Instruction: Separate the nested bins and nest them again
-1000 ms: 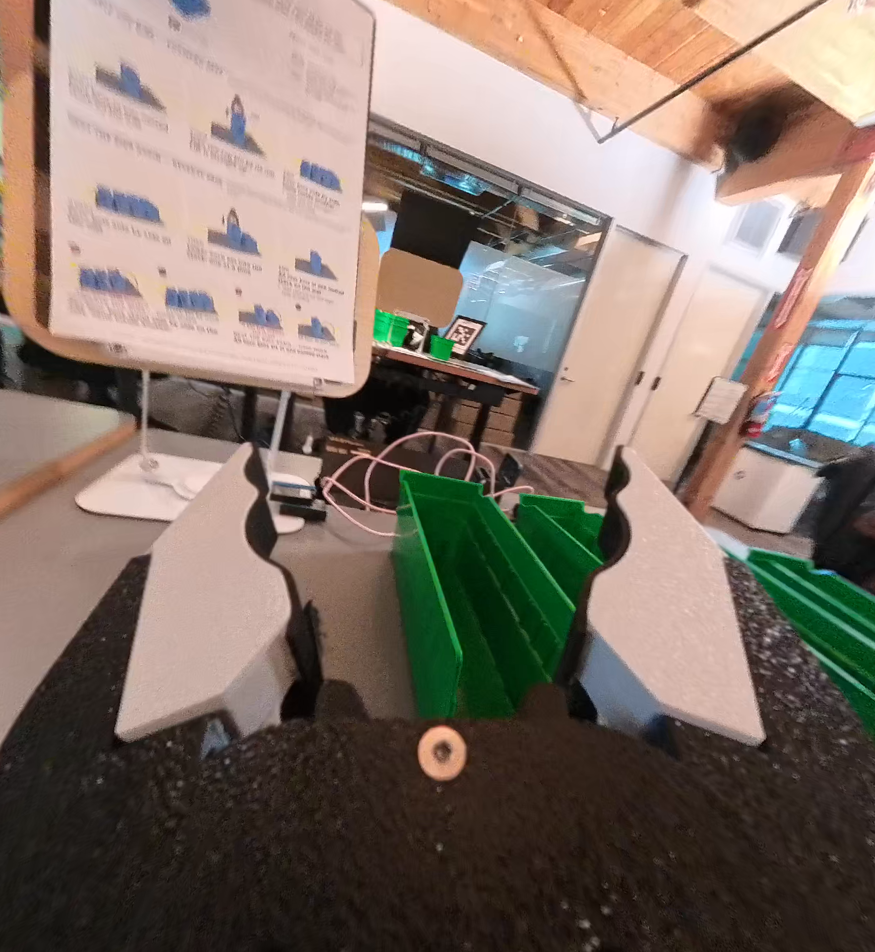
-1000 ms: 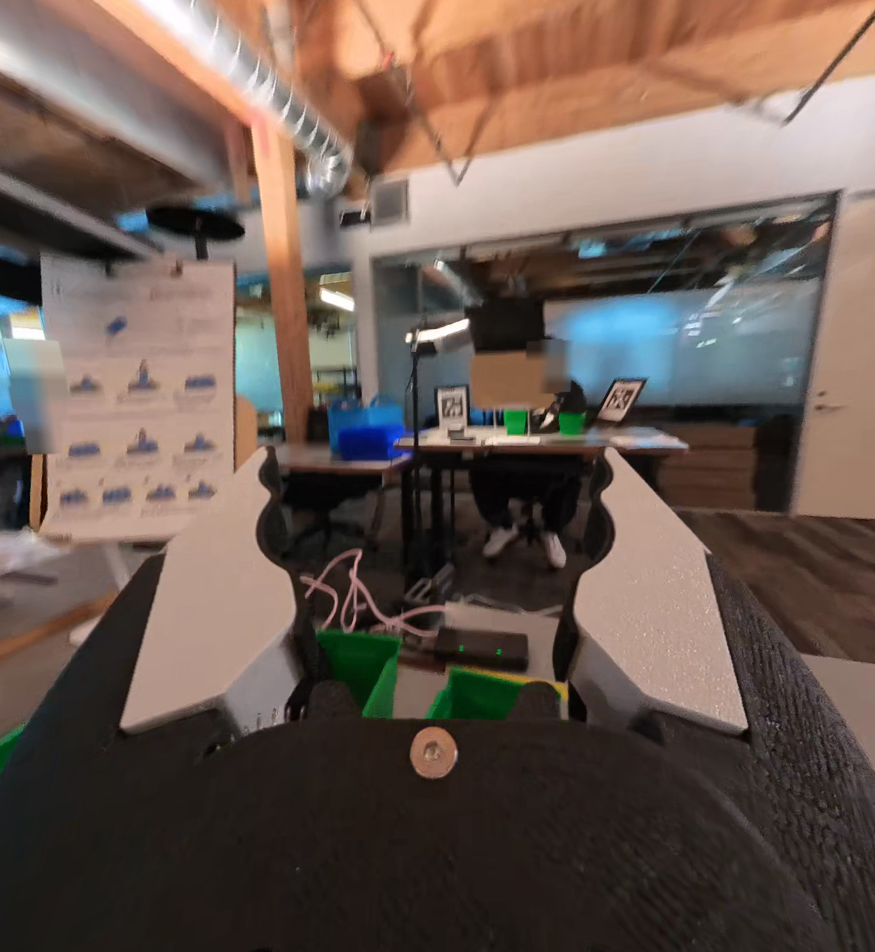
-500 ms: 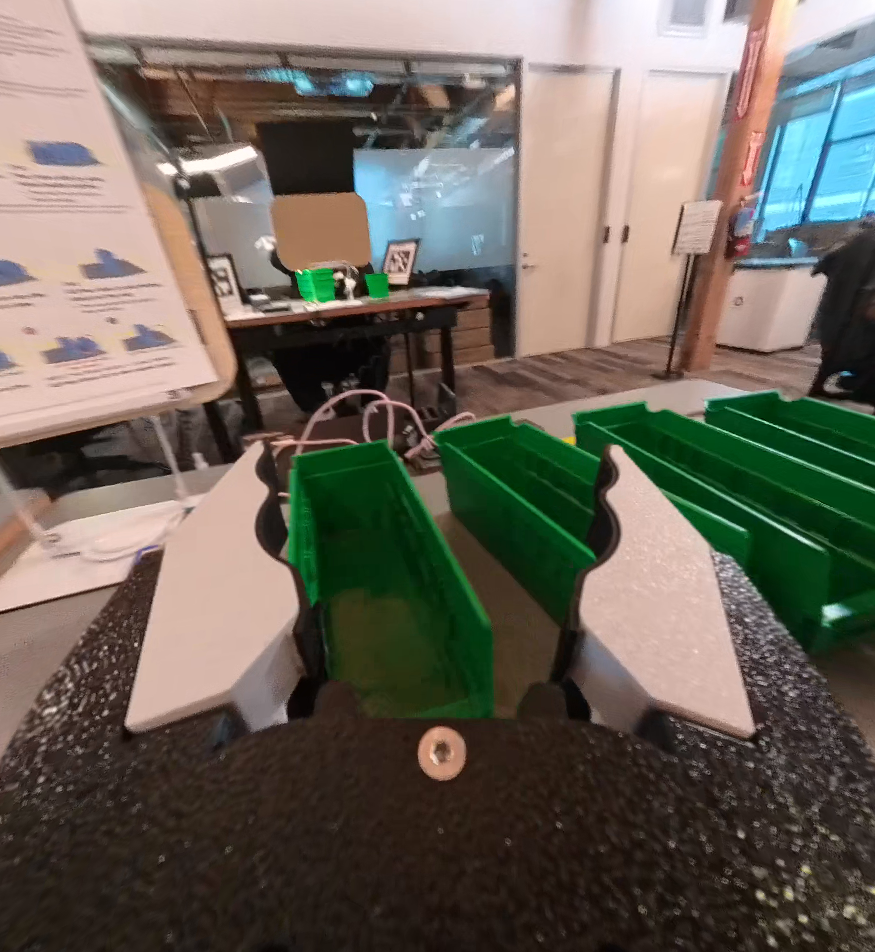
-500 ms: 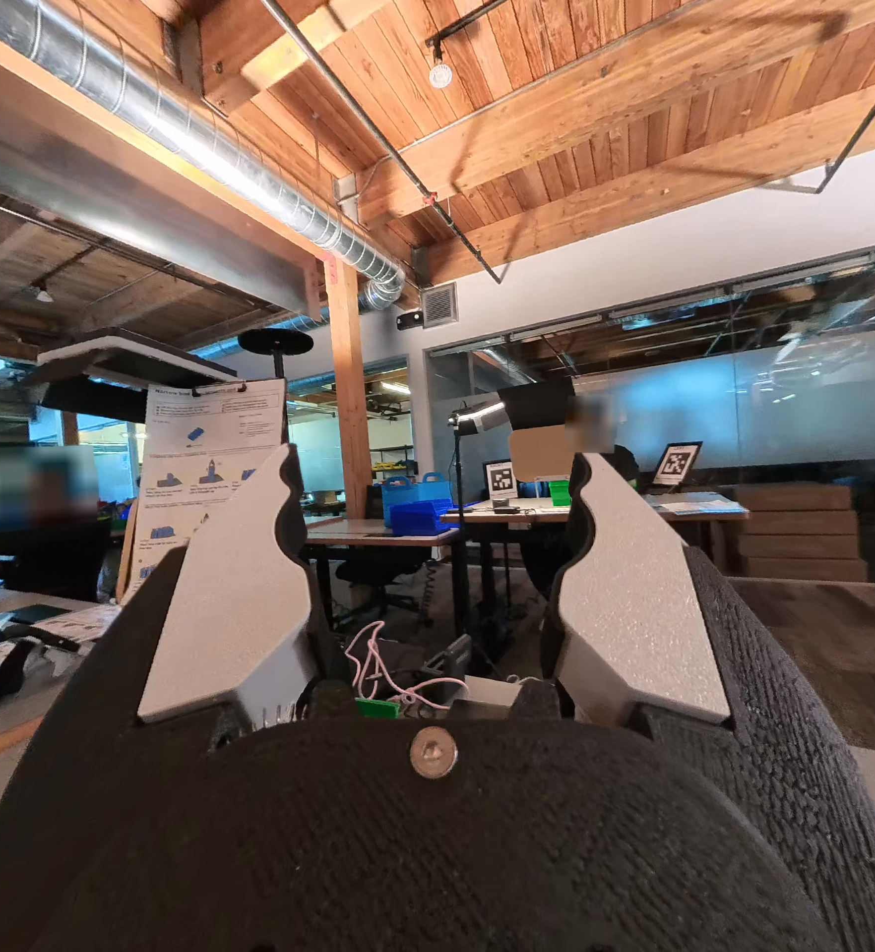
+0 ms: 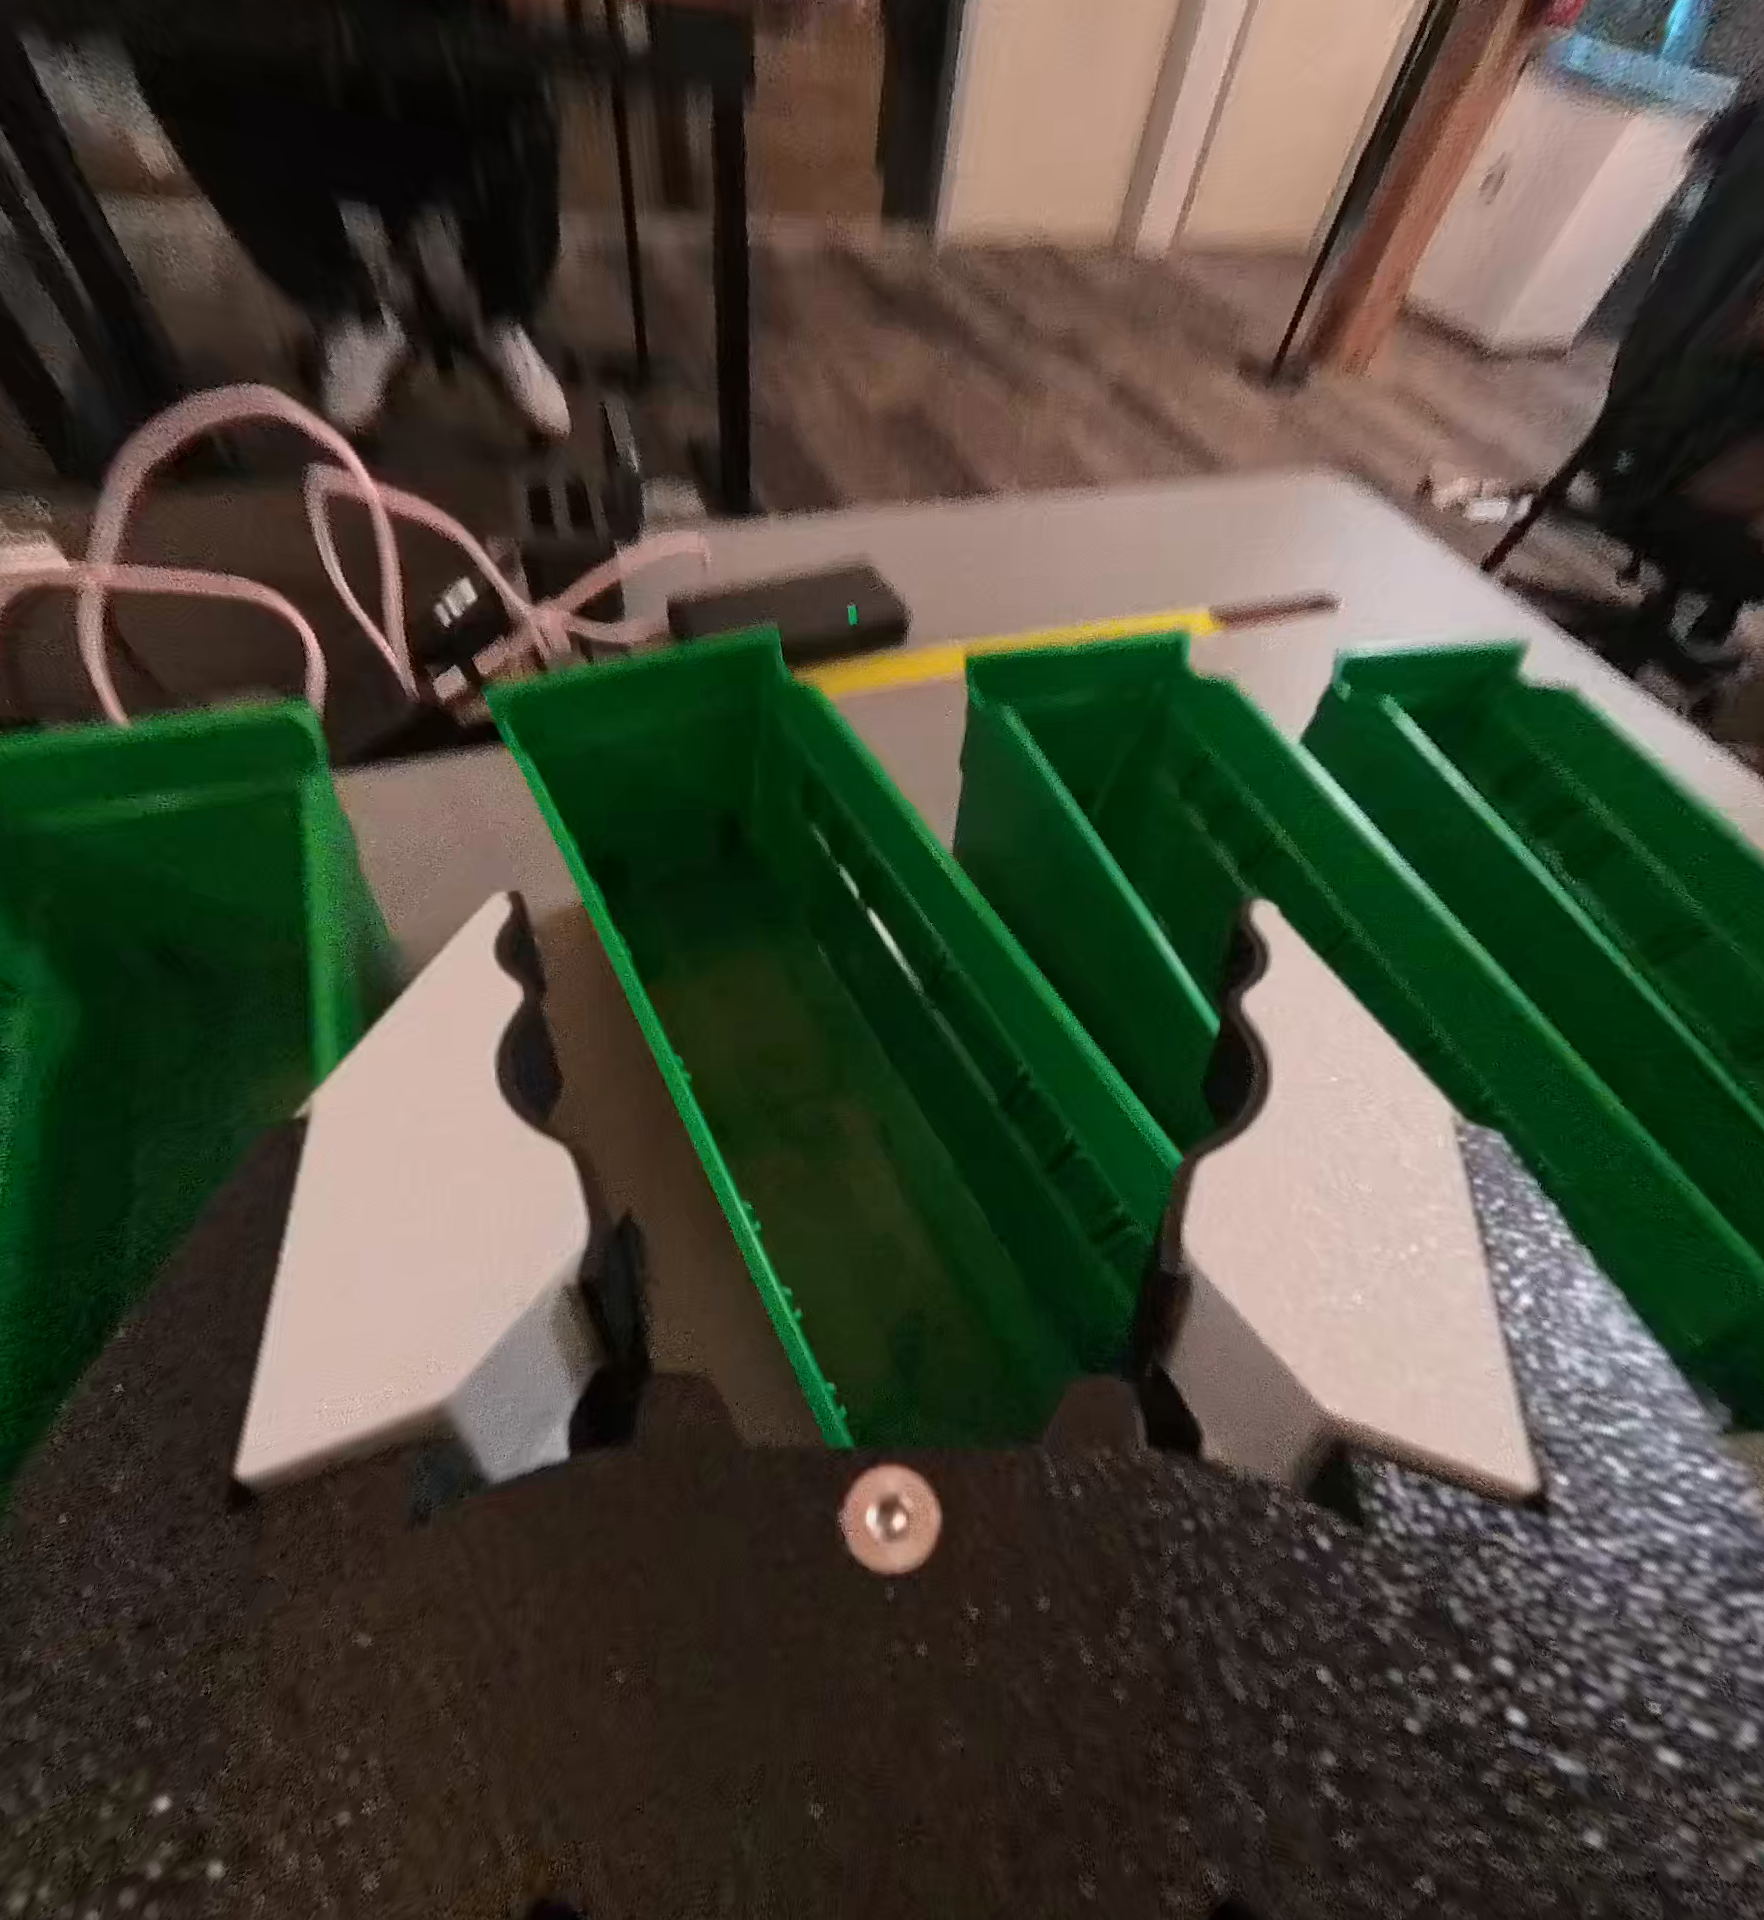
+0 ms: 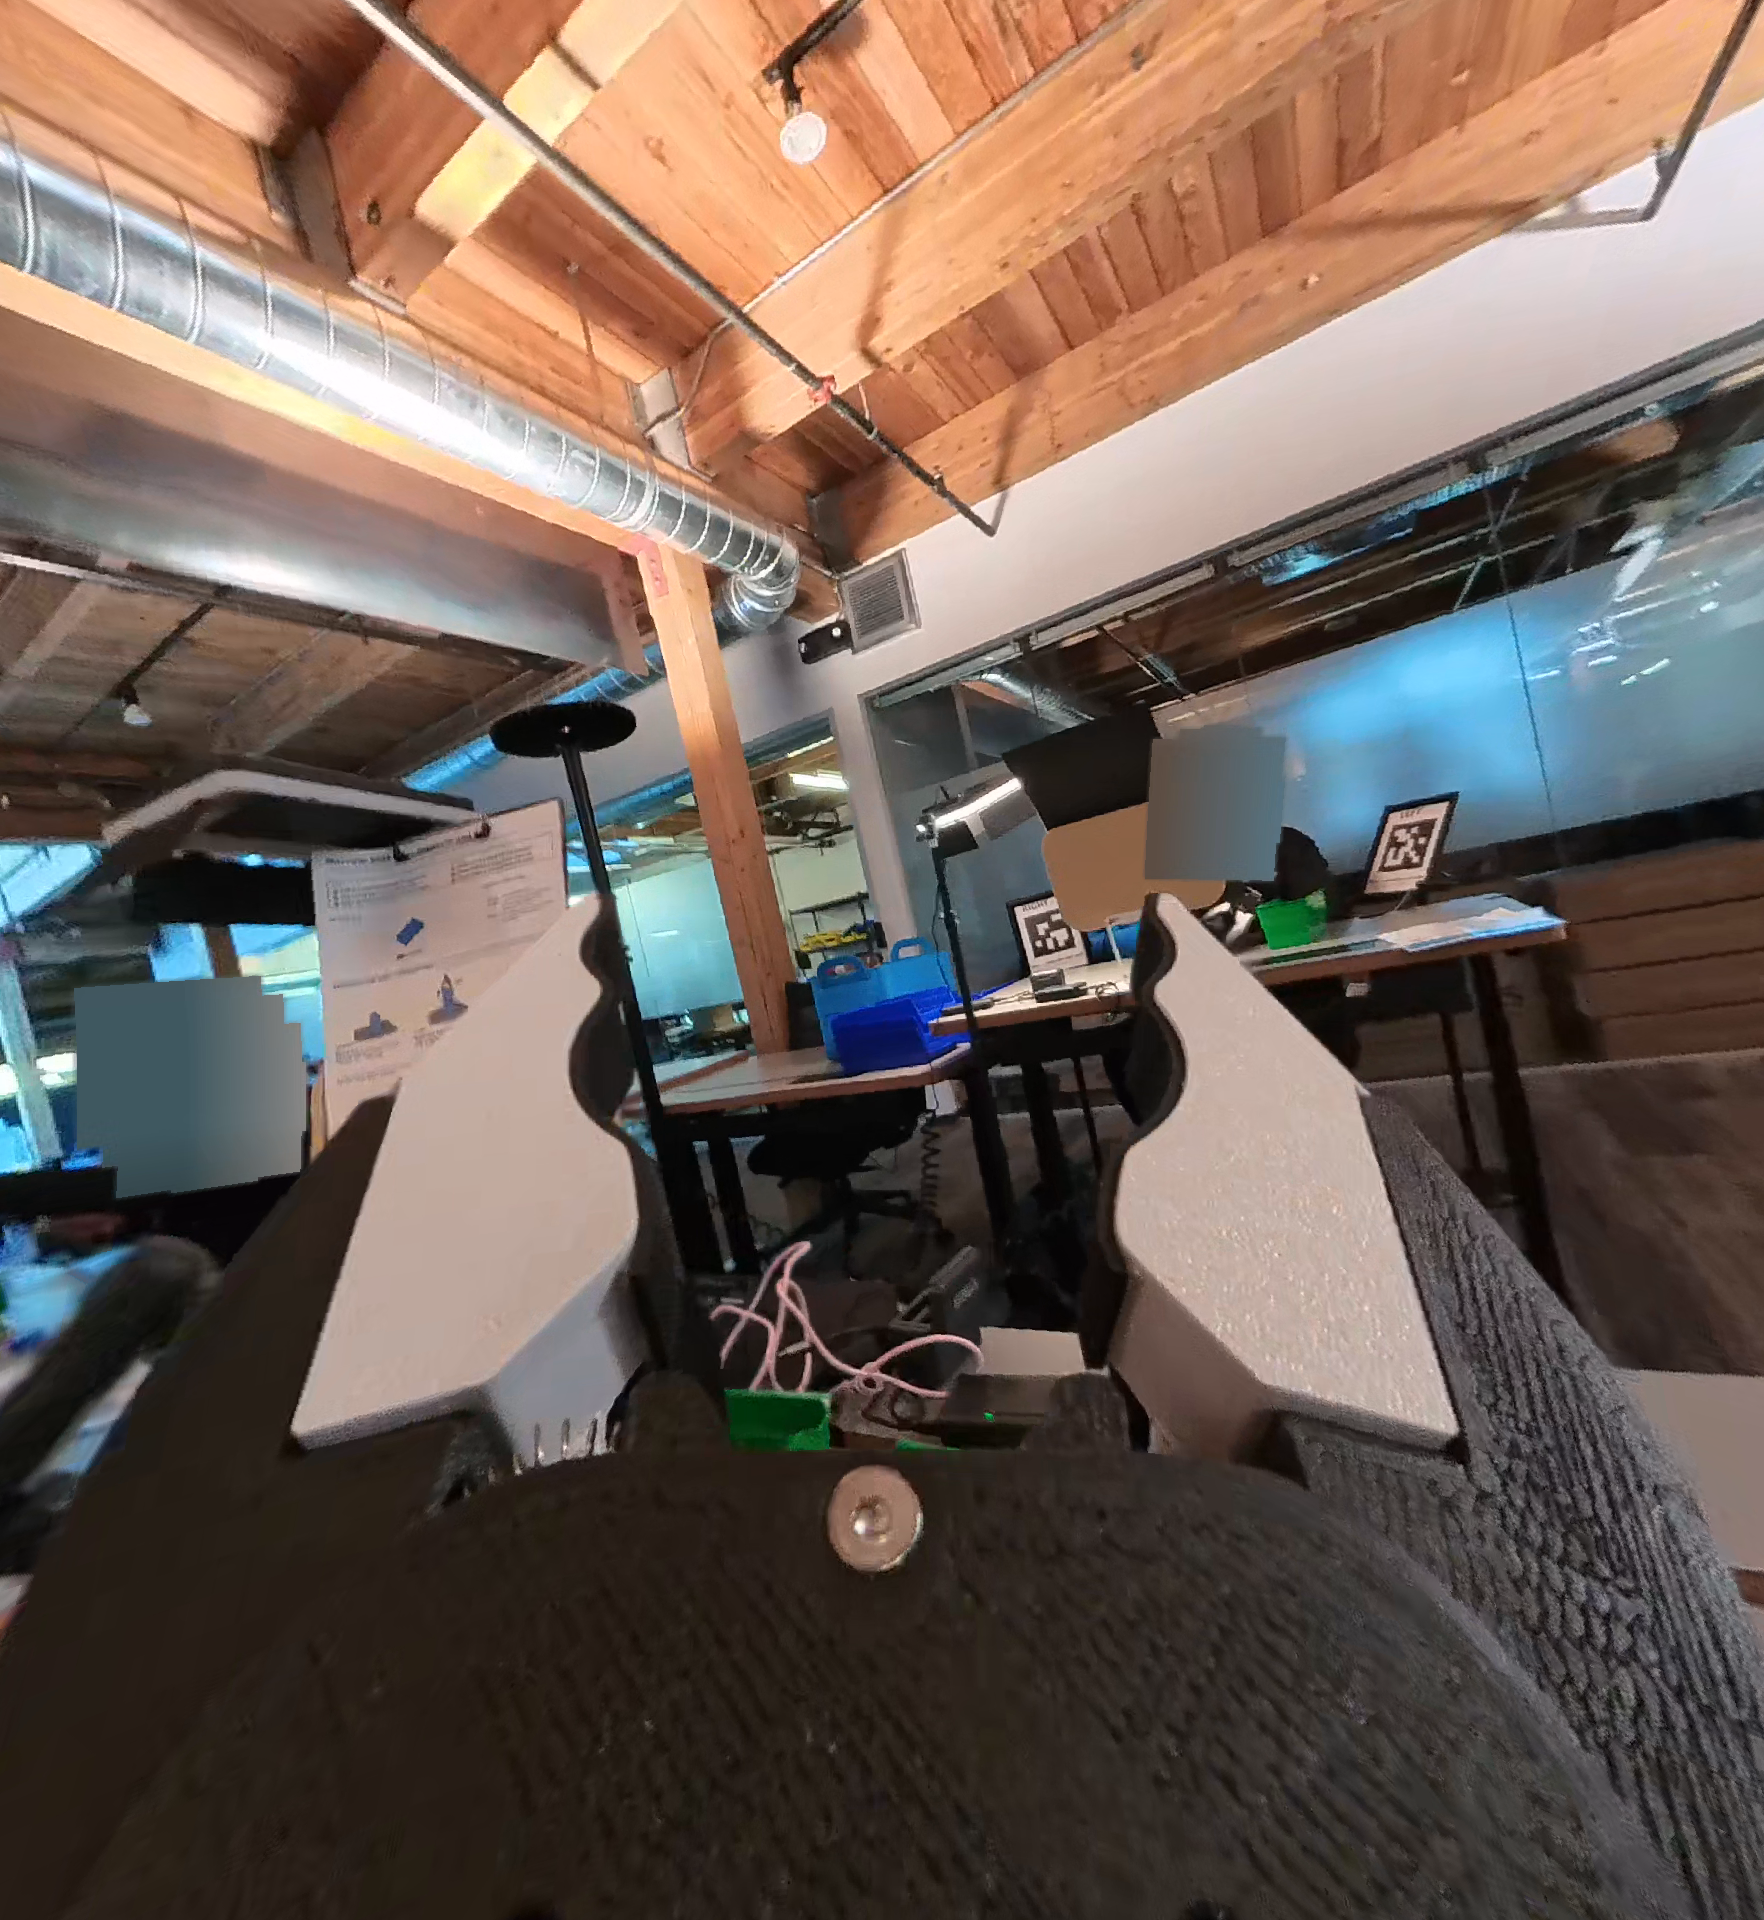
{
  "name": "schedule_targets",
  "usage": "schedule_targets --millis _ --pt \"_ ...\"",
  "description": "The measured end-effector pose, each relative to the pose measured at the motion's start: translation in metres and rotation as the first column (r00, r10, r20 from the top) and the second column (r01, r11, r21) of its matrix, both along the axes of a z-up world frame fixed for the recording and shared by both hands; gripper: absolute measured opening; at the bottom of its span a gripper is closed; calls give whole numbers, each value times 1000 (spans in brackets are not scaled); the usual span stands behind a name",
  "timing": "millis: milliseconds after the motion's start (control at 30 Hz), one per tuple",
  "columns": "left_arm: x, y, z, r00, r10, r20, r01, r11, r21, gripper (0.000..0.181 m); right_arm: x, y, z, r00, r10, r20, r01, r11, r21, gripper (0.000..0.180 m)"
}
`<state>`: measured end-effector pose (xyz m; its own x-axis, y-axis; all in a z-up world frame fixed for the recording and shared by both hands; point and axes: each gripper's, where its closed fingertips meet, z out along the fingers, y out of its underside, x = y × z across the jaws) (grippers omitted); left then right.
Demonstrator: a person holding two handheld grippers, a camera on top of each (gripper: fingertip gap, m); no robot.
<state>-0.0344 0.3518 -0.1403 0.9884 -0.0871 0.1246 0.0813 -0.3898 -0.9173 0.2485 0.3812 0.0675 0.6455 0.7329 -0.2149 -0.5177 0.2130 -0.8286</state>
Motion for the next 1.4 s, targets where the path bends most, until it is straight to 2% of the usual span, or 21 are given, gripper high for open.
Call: schedule_targets --millis 67,200,533,967,1167,1400 --pt "5 10 -17 999 -23 31 25 997 -78 124 6 2 0 999 27 -43 -27 1000 -10 96" --pt "4 22 -41 1000 18 -4 -18 979 -205 130 9 3 0 996 55 -71 -57 998 -14 93" --pt "0 37 -92 978 68 -198 -150 889 -433 143 -21 -4 -2 994 108 13 -108 994 -19 92" --pt "2 34 -96 983 73 -168 -146 870 -471 141 -41 -2 -11 984 161 81 -157 986 -60 92" --pt "4 28 -98 980 56 -194 -153 829 -537 140 -42 -2 -11 983 160 87 -155 986 -62 92" --pt "10 22 -101 980 -38 -198 -85 814 -575 144 -45 -3 -11 982 168 92 -162 985 -63 92"
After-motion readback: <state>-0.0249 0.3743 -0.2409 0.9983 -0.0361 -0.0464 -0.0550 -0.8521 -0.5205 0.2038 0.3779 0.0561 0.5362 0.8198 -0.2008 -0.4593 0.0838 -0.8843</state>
